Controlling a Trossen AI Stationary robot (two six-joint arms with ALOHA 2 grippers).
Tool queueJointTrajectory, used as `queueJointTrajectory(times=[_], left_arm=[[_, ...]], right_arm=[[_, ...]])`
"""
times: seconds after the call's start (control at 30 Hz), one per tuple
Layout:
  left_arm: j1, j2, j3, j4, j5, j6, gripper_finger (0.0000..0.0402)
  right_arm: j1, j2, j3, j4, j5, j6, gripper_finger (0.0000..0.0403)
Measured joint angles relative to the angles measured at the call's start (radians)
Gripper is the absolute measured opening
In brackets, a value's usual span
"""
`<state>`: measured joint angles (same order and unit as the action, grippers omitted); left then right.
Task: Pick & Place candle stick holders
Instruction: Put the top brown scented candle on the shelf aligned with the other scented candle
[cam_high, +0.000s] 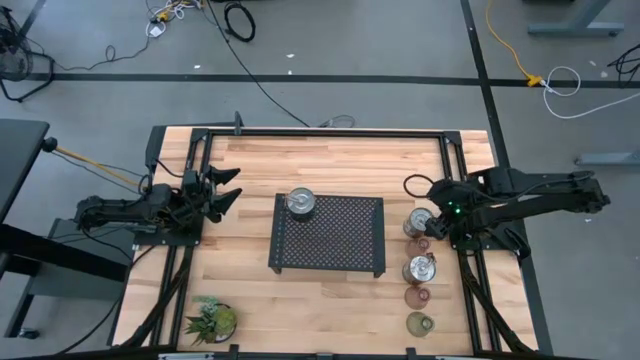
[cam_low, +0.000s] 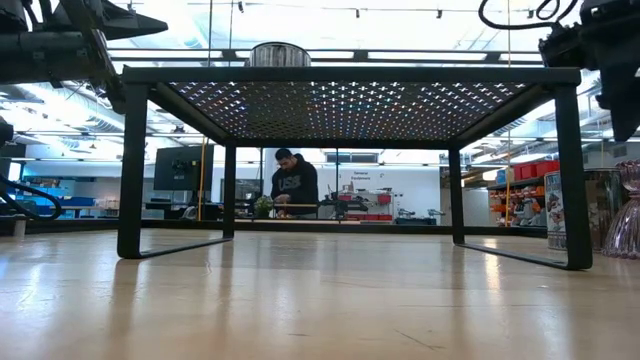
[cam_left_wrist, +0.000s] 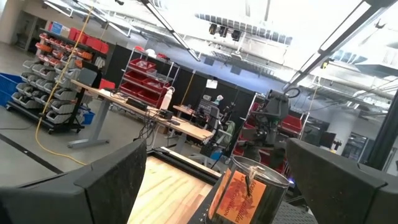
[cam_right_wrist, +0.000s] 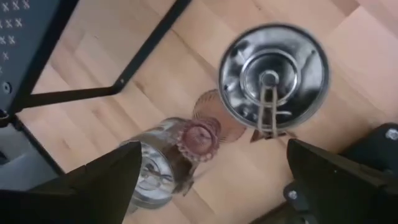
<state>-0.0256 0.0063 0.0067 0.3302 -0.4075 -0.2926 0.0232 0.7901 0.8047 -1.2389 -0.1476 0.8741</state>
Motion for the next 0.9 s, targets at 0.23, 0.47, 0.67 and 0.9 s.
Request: queueJointTrajectory(times=[0.23, 0.47, 0.67, 0.9], left_arm=[[0.0, 0.0, 0.0, 0.0, 0.0, 0.0, 0.0385], [0.0, 0.0, 0.0, -0.001, 0.0, 0.0, 0.0385], [0.0, 0.0, 0.0, -0.001, 0.0, 0.0, 0.0385], [0.0, 0.0, 0.0, -0.001, 0.0, 0.0, 0.0385]], right_arm=[[-0.001, 0.033, 0.0, -0.002, 0.075, 0.02, 0.0398], [-0.001, 0.111, 0.0, -0.001, 0.15, -0.012, 0.0398], [-0.001, 0.184, 0.0, 0.003, 0.196, -0.072, 0.0398], [-0.003, 0.254, 0.0, 0.009, 0.231, -0.088, 0.0398]])
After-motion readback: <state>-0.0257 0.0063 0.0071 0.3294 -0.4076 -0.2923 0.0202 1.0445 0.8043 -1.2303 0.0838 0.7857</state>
